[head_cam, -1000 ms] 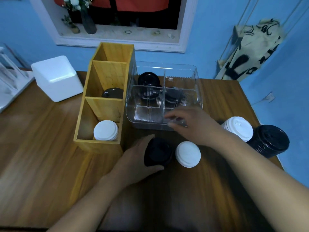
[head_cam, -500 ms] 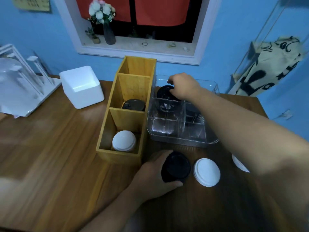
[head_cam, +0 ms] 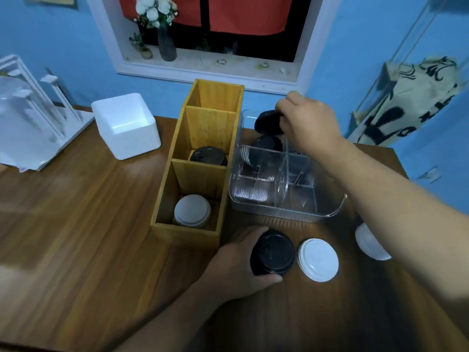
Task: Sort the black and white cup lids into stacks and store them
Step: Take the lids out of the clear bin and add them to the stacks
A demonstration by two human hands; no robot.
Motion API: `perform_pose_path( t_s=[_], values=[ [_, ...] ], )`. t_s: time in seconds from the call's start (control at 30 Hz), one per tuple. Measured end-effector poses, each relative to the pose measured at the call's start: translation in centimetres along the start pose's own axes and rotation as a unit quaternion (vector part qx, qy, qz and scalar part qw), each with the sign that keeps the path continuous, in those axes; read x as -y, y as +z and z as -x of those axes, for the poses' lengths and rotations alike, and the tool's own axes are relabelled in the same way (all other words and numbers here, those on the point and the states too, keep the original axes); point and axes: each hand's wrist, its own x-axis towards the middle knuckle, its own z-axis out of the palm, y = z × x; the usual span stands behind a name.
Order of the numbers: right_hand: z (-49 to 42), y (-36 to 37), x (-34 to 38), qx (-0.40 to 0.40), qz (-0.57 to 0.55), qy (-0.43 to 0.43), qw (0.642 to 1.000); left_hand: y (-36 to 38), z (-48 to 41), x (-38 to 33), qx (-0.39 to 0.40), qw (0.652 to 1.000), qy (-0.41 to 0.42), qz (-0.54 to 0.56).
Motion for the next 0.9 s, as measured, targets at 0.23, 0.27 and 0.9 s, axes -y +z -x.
perform_pose_path(
  t_s=[0.23, 0.27, 0.9],
  values=[
    [11.6, -4.8, -0.1, -0.177, -0.051, 0.097, 0.978, 0.1, -0.1, 0.2, -0.001, 1.000, 0.005, 0.002],
    [14.1, -5.5, 0.6, -0.186, -0.073, 0.113, 0.973, 0.1, -0.1, 0.2, 0.001, 1.000, 0.004, 0.002],
    [37.7, -4.0, 8.3, 0.052, -0.189, 0.068, 0.978, 0.2, 0.1, -0.1, -0.012, 1.000, 0.006, 0.003]
  ],
)
